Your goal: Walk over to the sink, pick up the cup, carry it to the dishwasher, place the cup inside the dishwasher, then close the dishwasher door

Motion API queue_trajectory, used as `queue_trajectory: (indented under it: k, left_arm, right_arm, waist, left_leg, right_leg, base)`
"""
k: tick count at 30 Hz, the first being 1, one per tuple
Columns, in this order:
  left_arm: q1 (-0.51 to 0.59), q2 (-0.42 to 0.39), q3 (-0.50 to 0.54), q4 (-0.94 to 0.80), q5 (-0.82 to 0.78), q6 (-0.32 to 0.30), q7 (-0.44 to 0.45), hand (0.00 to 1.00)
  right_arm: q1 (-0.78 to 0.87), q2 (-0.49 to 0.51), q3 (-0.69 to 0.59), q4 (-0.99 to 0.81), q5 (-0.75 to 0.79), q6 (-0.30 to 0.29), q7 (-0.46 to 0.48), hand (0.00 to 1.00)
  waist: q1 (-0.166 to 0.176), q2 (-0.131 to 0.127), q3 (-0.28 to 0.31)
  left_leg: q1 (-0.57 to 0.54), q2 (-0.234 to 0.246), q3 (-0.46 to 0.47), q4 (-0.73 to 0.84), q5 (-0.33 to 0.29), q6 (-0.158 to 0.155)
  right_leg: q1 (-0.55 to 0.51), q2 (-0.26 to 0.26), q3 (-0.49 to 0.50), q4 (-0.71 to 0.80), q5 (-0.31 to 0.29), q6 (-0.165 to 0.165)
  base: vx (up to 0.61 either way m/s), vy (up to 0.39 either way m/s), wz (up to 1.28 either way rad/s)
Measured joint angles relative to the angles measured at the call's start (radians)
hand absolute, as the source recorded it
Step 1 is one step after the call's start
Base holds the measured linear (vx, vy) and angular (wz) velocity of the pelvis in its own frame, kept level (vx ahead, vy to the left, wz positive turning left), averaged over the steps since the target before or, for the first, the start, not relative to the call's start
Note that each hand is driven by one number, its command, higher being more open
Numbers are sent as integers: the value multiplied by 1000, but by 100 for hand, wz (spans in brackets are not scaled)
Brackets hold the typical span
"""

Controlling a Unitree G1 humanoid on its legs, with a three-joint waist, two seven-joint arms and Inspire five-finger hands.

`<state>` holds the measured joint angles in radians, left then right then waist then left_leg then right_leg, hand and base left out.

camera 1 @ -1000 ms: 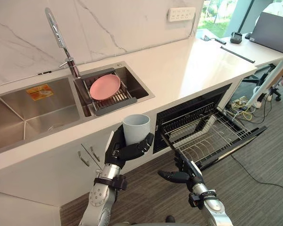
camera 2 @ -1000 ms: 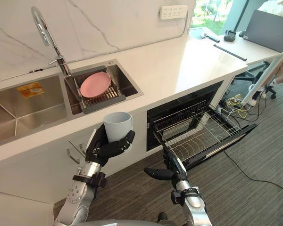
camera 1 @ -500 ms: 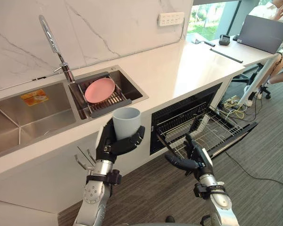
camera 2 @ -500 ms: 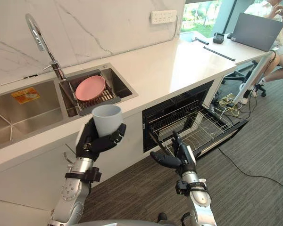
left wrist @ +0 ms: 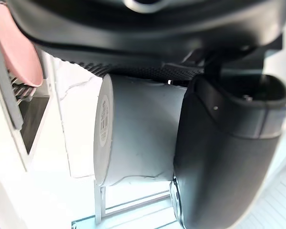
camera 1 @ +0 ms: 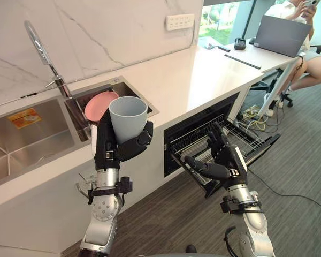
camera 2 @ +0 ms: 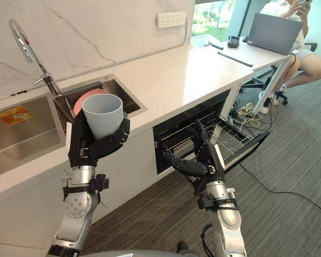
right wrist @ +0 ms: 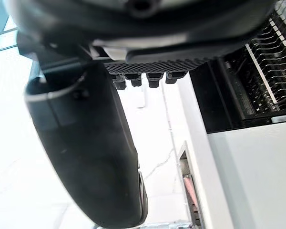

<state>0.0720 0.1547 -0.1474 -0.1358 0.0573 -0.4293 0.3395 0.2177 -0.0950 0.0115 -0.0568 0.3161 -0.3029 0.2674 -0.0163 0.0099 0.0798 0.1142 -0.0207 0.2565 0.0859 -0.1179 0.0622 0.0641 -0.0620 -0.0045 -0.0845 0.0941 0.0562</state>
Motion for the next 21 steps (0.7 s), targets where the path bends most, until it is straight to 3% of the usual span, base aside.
queue_trajectory:
  k: [9,21]
  left_arm:
    - [-45,-16,-87,65,103,18,26,0]
    - [-53,-19,-180,74,104,33,2,0]
  right_arm:
    - [-9,-7,77,-75,39,-14,12,100]
    - [-15,-15,117,-75,65,-15,-26,100]
  waist:
    - [-3,2,-1]
    - [-2,2,-4]
  left_leg:
    - [1,4,-2,0,0,0]
    - [2,4,-1,0,0,0]
  right_leg:
    - [-7,8,15,0,4,-5]
    - [-10,10,25,-1,9,-6]
  base:
    - [-19,-26,-6]
    - [-29,-21,-2]
